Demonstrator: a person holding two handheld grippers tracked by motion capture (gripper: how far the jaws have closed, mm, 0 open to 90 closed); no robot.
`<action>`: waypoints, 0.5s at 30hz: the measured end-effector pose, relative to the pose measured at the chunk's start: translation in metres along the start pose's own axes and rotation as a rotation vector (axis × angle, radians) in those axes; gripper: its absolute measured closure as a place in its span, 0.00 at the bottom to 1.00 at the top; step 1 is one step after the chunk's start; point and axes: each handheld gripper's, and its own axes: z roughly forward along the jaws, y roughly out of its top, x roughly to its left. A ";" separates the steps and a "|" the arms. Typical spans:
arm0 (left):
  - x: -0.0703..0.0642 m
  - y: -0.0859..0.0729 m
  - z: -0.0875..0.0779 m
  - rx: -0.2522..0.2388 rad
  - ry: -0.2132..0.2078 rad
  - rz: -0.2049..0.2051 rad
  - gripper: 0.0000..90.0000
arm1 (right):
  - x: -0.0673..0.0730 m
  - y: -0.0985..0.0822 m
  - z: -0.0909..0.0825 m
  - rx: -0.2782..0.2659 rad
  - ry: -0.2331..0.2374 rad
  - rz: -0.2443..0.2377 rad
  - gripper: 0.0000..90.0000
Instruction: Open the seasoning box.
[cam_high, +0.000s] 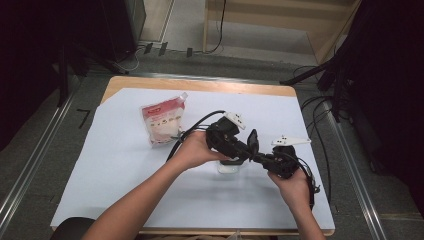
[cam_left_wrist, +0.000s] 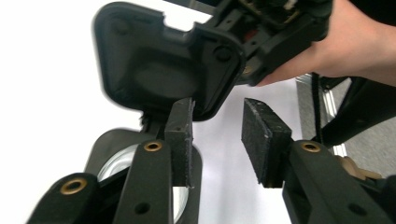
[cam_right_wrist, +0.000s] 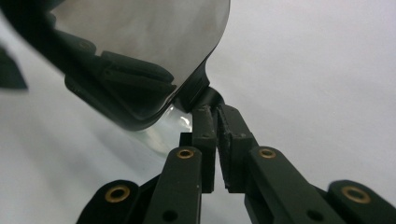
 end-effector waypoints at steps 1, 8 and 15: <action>0.000 -0.001 -0.003 0.001 0.018 -0.010 0.70 | 0.001 -0.001 -0.001 0.002 -0.001 0.000 0.93; 0.000 -0.010 -0.025 -0.037 0.028 -0.045 0.56 | 0.008 -0.005 -0.020 -0.018 0.051 0.001 0.85; -0.005 -0.023 -0.050 -0.064 0.059 -0.079 0.52 | 0.027 -0.014 -0.027 -0.041 0.075 -0.045 0.74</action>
